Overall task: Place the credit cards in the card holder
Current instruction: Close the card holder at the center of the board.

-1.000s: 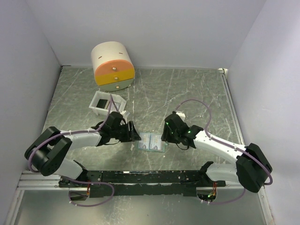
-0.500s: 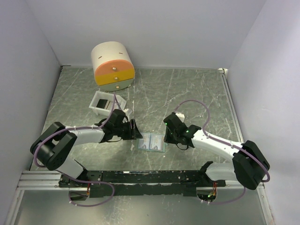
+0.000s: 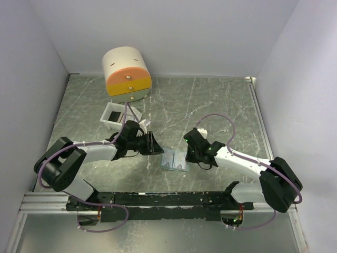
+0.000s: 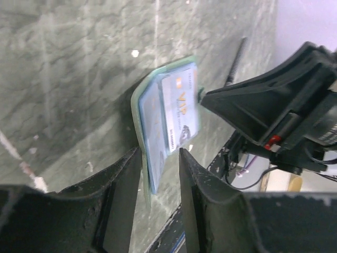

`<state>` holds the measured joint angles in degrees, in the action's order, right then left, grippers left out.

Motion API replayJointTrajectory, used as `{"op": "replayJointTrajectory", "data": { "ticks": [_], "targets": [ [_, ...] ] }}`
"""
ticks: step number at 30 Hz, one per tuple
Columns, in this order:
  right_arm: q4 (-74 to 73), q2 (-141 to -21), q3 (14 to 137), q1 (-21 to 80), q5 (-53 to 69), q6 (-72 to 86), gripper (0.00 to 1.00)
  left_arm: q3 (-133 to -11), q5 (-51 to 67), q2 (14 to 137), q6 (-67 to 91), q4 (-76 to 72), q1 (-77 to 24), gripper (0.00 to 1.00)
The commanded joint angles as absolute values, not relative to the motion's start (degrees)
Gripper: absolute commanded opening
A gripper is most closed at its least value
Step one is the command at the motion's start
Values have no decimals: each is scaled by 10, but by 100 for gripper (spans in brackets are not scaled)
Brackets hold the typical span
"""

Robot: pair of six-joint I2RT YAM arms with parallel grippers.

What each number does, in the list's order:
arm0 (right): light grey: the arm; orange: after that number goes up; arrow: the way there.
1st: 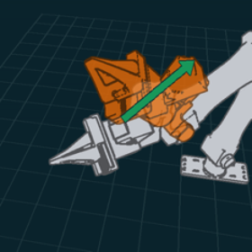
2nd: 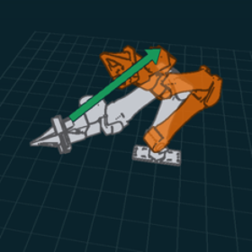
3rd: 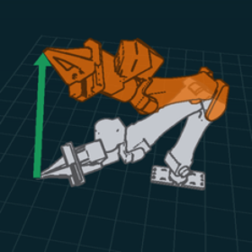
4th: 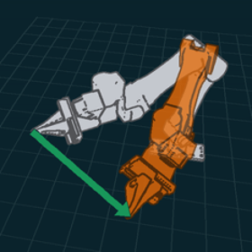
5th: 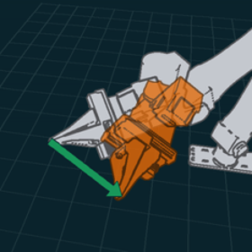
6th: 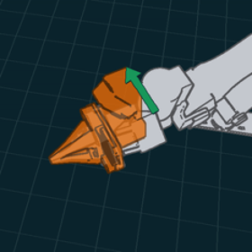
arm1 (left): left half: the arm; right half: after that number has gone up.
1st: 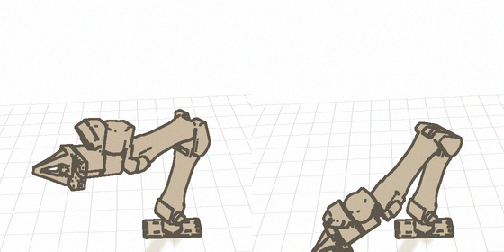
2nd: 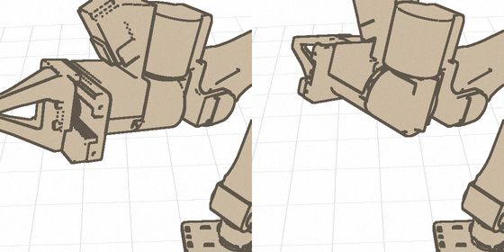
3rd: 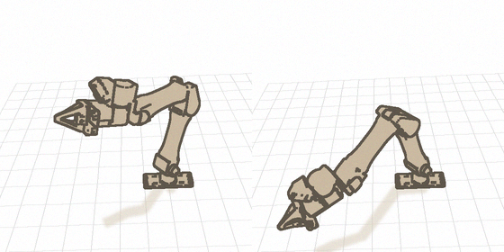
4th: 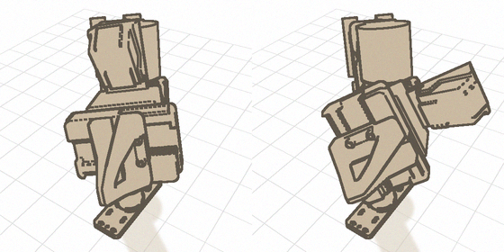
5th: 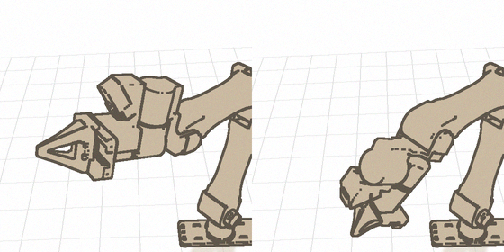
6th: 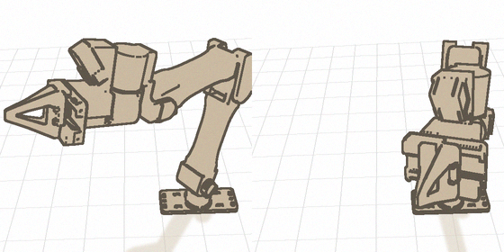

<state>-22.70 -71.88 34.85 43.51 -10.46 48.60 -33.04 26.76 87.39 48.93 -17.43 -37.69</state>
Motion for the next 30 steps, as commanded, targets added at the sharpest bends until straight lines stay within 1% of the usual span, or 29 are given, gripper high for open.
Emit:
{"op": "replayJointTrajectory", "data": {
  "ticks": [1,8,13,14,18,25,30],
  "targets": [
    [-210,-719,338,436,-101,487,13,-327,317,882,513,-244,-375,45],
    [-203,-707,327,437,-95,488,12,-318,332,907,527,-281,-375,36],
    [-201,-696,325,437,-91,484,12,-332,316,910,503,-234,-375,31],
    [-202,-695,326,437,-92,484,12,-335,312,908,497,-222,-375,28],
    [-186,-683,325,439,-83,481,12,-344,293,889,477,-177,-375,8],
    [-122,-686,320,458,-25,483,12,-347,241,802,443,-41,-367,7],
    [-75,-718,326,480,6,497,12,-325,239,730,432,46,-335,7]
  ]
}}
